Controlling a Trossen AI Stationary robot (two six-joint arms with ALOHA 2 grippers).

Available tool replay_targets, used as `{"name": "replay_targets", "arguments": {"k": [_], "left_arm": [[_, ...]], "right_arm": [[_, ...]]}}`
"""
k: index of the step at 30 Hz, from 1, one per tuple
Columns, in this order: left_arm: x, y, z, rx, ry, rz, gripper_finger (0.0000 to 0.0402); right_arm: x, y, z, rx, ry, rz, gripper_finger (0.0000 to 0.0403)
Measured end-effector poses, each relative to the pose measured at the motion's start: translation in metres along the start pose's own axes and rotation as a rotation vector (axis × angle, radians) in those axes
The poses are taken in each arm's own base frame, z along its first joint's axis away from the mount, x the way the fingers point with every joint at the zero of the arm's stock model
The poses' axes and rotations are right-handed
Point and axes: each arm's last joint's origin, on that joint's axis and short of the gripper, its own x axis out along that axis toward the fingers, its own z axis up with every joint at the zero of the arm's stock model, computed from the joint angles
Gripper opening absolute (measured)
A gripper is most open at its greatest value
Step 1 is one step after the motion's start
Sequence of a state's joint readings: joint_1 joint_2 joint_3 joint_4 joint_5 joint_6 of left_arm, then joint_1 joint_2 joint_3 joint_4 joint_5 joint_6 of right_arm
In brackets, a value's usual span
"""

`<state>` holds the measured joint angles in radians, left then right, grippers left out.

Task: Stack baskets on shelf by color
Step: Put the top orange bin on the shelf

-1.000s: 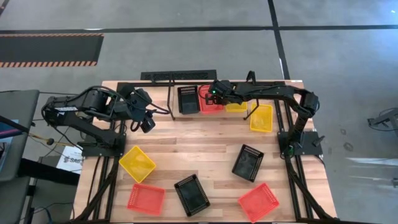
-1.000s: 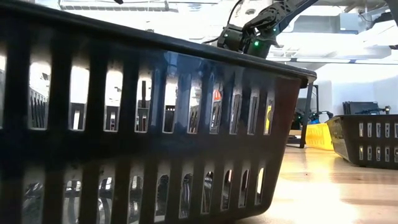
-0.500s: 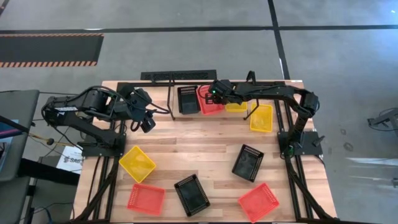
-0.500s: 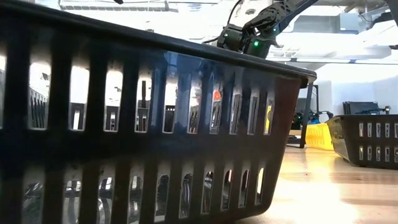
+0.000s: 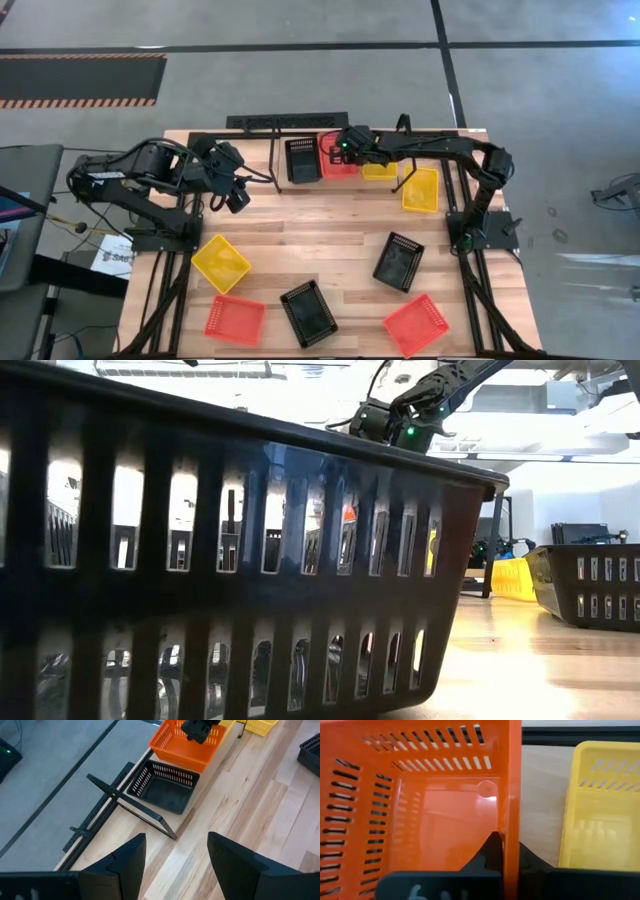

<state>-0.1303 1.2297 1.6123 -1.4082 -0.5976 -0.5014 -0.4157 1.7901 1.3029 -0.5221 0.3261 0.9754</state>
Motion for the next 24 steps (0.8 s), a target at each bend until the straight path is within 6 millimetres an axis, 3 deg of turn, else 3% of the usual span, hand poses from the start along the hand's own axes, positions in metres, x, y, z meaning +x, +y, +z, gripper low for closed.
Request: {"name": "replay_targets", "arguments": {"k": [11,24], "left_arm": [[0.0,0.0,-0.001,0.006,0.013,-0.009,0.0201],[0.0,0.001,-0.002,0.013,0.021,-0.004,0.0201]], "right_arm": [[0.042,0.005,-0.025,0.011,0.082,-0.045,0.0003],[0.028,0.0,-0.009,0.027,0.041,-0.032,0.0001]]}}
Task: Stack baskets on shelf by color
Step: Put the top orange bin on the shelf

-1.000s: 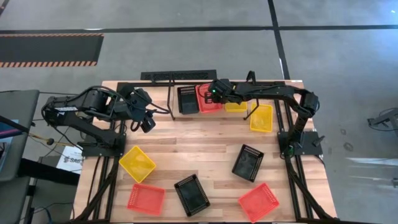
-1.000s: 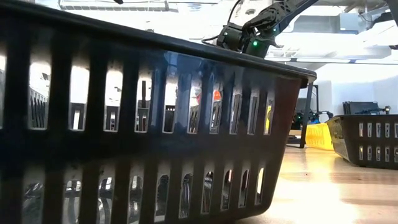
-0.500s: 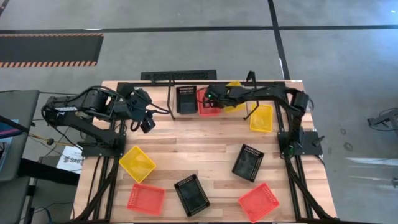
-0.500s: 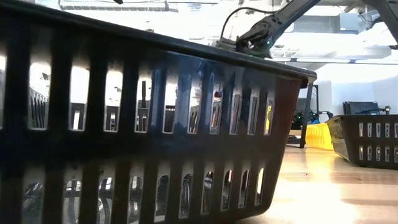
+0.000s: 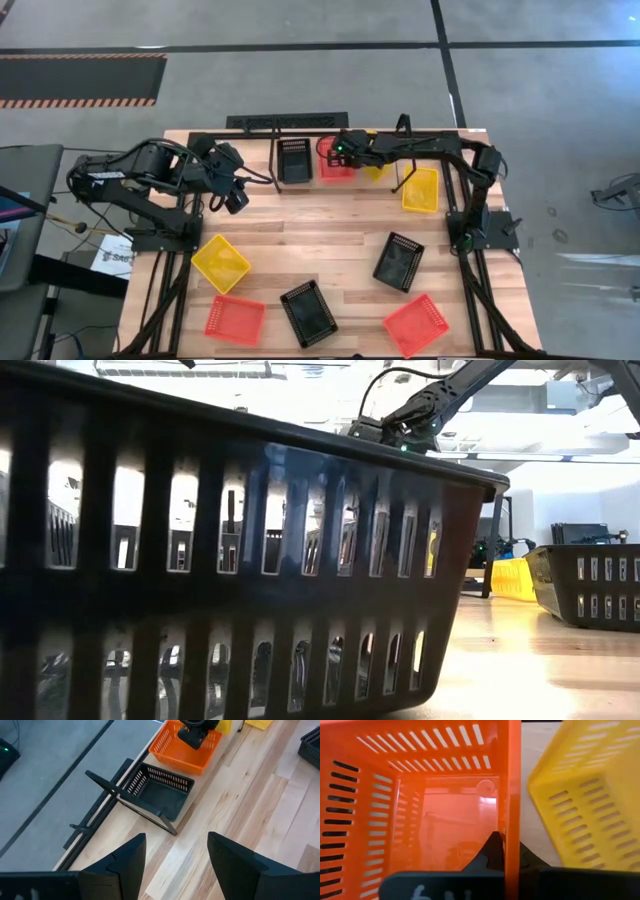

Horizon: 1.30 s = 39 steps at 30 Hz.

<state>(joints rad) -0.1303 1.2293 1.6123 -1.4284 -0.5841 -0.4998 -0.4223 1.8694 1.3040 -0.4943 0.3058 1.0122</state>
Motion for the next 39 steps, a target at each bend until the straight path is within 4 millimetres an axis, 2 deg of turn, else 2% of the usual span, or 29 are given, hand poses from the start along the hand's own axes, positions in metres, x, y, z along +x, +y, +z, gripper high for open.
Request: {"name": "replay_targets", "arguments": {"k": [4,14,27,32,39], "left_arm": [[0.0,0.0,0.0,0.002,-0.002,0.004,0.0201],[0.0,0.0,0.0,-0.001,-0.005,0.003,0.0201],[0.0,0.0,0.0,-0.008,-0.005,0.001,0.0201],[0.0,0.0,0.0,-0.008,-0.005,0.001,0.0201],[0.0,0.0,0.0,-0.008,-0.004,0.0,0.0201]], "right_arm": [[0.0,0.002,0.0,-0.032,0.014,0.032,0.0007],[-0.001,0.007,-0.002,-0.049,0.01,0.07,0.0072],[-0.002,0.007,-0.001,-0.047,0.008,0.067,0.0083],[-0.015,0.018,0.011,-0.093,-0.004,0.079,0.0084],[-0.047,0.037,0.037,-0.237,-0.049,0.085,0.0084]]}}
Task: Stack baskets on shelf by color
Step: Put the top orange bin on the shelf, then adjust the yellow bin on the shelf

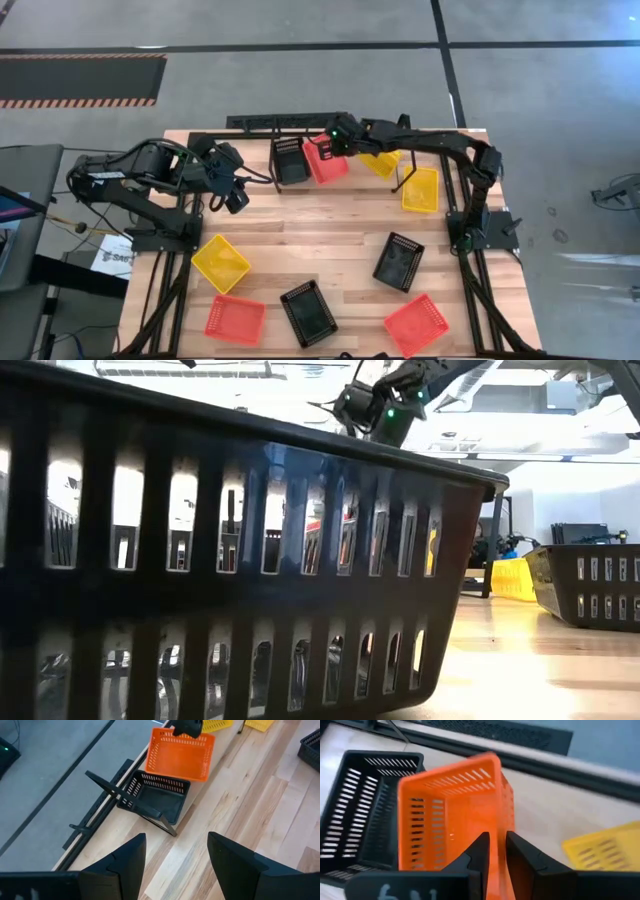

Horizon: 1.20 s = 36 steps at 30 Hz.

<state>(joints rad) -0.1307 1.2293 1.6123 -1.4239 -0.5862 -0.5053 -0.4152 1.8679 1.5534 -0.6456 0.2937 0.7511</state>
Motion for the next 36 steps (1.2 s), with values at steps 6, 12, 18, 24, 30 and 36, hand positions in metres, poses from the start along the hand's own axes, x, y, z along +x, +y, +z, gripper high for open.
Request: {"name": "replay_targets", "arguments": {"k": [6,12,18,24,30,36], "left_arm": [[0.0,0.0,0.0,0.001,0.0,-0.001,0.0201],[0.0,0.0,0.0,0.0,0.001,-0.002,0.0201],[0.0,0.0,0.0,0.0,0.001,-0.001,0.0201],[0.0,0.0,0.0,0.004,0.0,0.002,0.0201],[0.0,0.0,0.0,0.004,-0.003,0.005,0.0201],[0.0,0.0,0.0,-0.011,-0.004,0.007,0.0201]], "right_arm": [[-0.016,-0.002,0.01,-0.072,0.031,-0.07,0.0084],[-0.016,-0.005,0.006,-0.089,0.046,-0.125,0.0084],[-0.018,-0.011,0.002,-0.156,0.096,-0.18,0.0084],[-0.027,-0.019,-0.003,-0.321,0.206,-0.253,0.0084],[-0.051,-0.013,0.01,-0.464,0.18,-0.294,0.0084],[-0.061,-0.015,0.019,-0.5,0.196,-0.289,0.0089]]}}
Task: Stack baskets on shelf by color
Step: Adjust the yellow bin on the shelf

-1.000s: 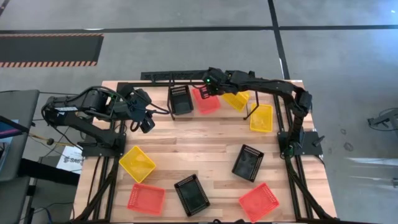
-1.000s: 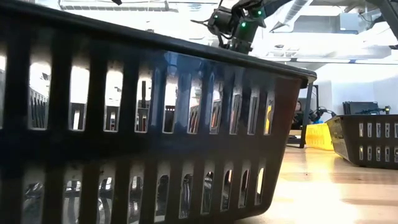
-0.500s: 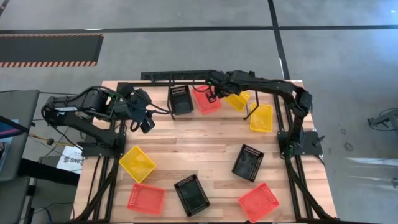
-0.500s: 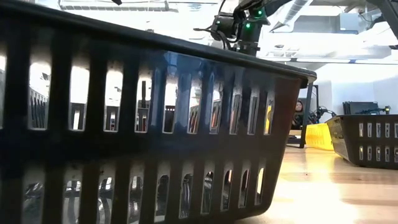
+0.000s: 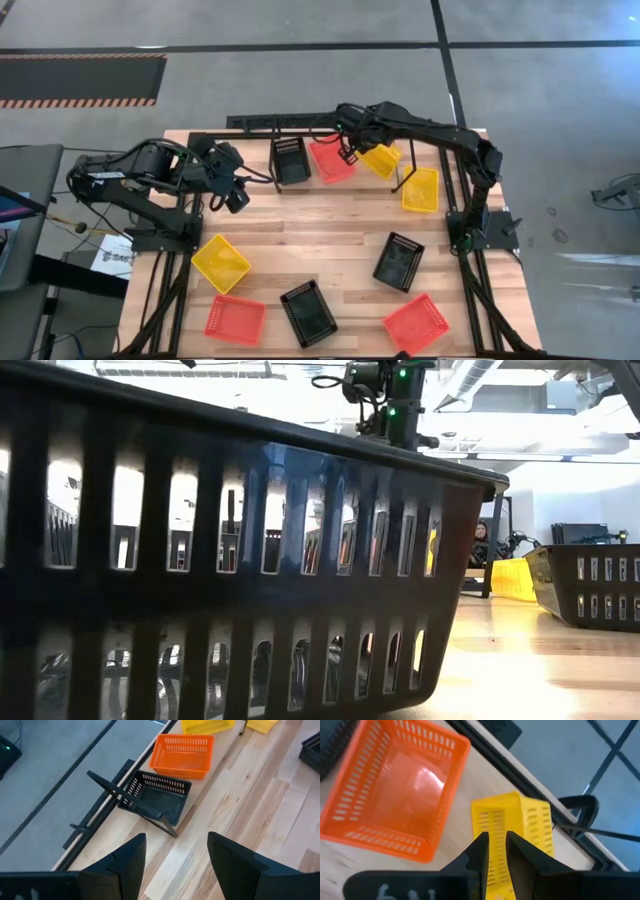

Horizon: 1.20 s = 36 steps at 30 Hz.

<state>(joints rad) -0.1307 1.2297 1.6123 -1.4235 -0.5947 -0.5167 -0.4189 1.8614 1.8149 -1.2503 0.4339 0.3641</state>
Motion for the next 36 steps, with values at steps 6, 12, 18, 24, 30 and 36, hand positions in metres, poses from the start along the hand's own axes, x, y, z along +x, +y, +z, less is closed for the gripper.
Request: {"name": "replay_targets", "arguments": {"k": [6,12,18,24,30,36], "left_arm": [[0.0,0.0,0.0,-0.001,0.0,0.001,0.0201],[0.0,0.0,0.0,-0.021,-0.003,0.005,0.0201],[0.0,0.0,0.0,-0.045,-0.007,0.011,0.0201],[0.0,0.0,0.0,-0.056,-0.01,0.017,0.0201],[0.0,0.001,0.0,-0.063,-0.014,0.022,0.0201],[0.0,0.001,0.001,-0.074,-0.02,0.033,0.0201]], "right_arm": [[0.006,-0.009,-0.008,-0.059,0.122,-0.035,0.0144],[0.006,-0.009,-0.008,-0.136,0.125,-0.033,0.0203],[0.012,-0.01,-0.01,-0.175,0.135,-0.034,0.0223],[0.024,-0.011,-0.016,-0.213,0.182,-0.047,0.0217],[0.035,-0.016,-0.019,-0.222,0.203,-0.075,0.0216],[0.049,-0.023,-0.022,-0.205,0.235,-0.089,0.021]]}}
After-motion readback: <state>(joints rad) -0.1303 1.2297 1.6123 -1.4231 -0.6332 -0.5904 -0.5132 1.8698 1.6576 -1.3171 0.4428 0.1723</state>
